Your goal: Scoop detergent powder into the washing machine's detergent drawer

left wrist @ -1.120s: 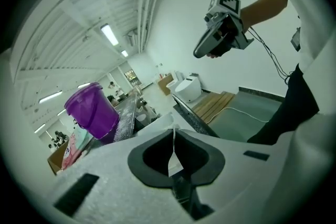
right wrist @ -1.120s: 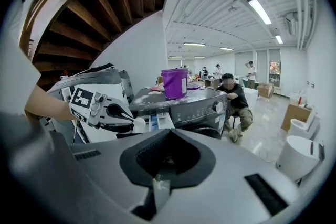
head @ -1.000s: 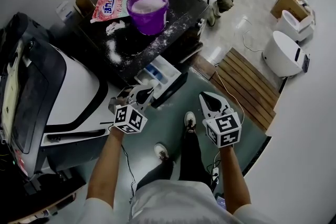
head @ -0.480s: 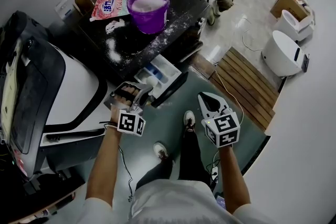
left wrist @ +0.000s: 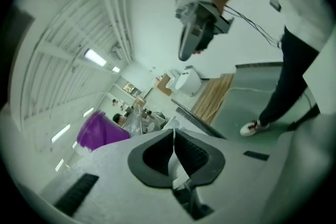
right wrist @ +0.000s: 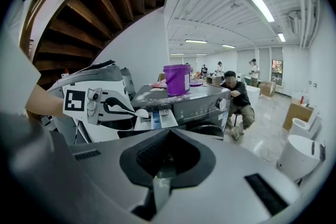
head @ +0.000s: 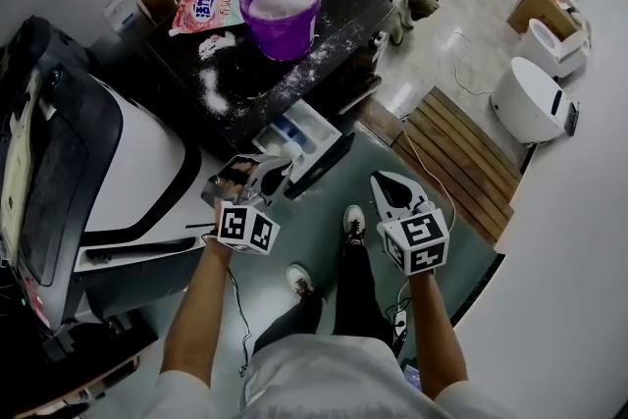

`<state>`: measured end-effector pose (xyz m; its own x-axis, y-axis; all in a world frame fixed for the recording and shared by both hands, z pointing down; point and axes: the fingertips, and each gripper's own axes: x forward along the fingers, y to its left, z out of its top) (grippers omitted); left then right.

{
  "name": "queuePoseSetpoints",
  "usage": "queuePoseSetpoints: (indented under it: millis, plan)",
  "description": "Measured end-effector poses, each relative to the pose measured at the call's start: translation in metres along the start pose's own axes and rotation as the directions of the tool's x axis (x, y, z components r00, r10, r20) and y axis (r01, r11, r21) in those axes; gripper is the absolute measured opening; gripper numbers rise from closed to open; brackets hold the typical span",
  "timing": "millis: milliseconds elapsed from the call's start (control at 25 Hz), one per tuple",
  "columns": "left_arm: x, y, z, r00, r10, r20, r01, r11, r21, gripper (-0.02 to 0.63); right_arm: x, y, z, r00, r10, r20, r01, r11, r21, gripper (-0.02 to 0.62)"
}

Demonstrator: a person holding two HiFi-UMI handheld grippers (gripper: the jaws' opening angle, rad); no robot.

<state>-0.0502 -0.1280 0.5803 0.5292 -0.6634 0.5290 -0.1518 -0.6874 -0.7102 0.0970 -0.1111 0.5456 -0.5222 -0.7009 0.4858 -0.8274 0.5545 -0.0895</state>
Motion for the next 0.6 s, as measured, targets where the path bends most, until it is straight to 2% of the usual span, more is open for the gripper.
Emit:
queuePoseSetpoints:
  millis: [40, 120, 200, 320, 400, 480, 600]
  plan:
    - [0.000, 0.001, 0.000, 1.000, 0.004, 0.017, -0.002, 0.996, -0.091, 0.014, 0.000, 0.000, -0.001, 1.000, 0.000, -0.001, 0.000, 1.000, 0.002, 0.006]
    - [0.000, 0.005, -0.006, 0.999, 0.022, 0.030, -0.013, 0.965, -0.261, 0.014, 0.000, -0.001, -0.002, 1.000, 0.000, -0.003, 0.000, 1.000, 0.006, 0.006]
    - [-0.001, 0.007, -0.016, 0.999, 0.038, 0.026, -0.024, 0.915, -0.403, 0.014, -0.001, -0.001, -0.002, 1.000, 0.000, -0.004, 0.000, 1.000, 0.006, 0.006]
    - [0.000, 0.006, -0.031, 0.999, 0.040, 0.023, -0.020, 0.821, -0.571, 0.014, -0.003, -0.003, 0.000, 1.000, -0.003, -0.005, 0.003, 1.000, 0.007, 0.006]
    - [0.000, 0.002, -0.039, 0.999, 0.033, 0.031, -0.005, 0.752, -0.660, 0.014, -0.005, -0.002, 0.001, 1.000, -0.004, -0.002, 0.004, 1.000, 0.009, 0.005]
    - [0.000, -0.002, -0.042, 0.999, 0.014, 0.039, 0.018, 0.697, -0.716, 0.014, -0.007, -0.001, 0.003, 1.000, -0.002, 0.001, 0.002, 1.000, 0.008, 0.006]
    - [-0.003, -0.006, -0.044, 1.000, -0.008, 0.029, 0.027, 0.659, -0.751, 0.014, -0.011, 0.001, 0.007, 1.000, -0.004, 0.004, 0.004, 1.000, 0.004, 0.006]
